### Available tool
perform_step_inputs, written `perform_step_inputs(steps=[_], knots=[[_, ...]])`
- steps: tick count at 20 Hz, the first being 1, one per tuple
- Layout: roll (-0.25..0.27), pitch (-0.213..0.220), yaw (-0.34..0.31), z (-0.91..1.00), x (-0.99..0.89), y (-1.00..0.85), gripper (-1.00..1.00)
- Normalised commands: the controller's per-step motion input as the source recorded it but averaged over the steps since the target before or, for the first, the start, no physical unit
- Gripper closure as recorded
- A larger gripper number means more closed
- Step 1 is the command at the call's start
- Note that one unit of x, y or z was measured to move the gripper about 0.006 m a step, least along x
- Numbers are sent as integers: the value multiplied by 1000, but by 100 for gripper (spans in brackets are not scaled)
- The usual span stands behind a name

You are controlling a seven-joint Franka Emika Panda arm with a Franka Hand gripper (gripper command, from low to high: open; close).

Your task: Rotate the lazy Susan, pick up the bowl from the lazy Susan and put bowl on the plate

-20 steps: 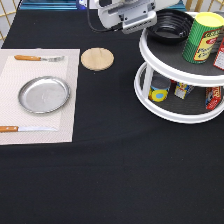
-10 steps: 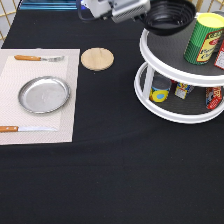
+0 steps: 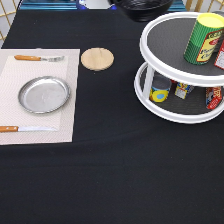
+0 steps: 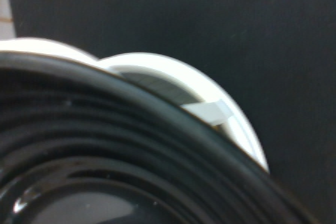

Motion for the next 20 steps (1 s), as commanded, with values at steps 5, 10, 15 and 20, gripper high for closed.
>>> perform_step_inputs(steps=[5, 10, 15, 20], knots=[[0, -38, -105, -153, 29, -761, 100], [0, -62, -234, -252, -5, -401, 100], [0, -69, -333, -391, -59, -138, 100], [0, -68, -316, -588, -61, -202, 100]])
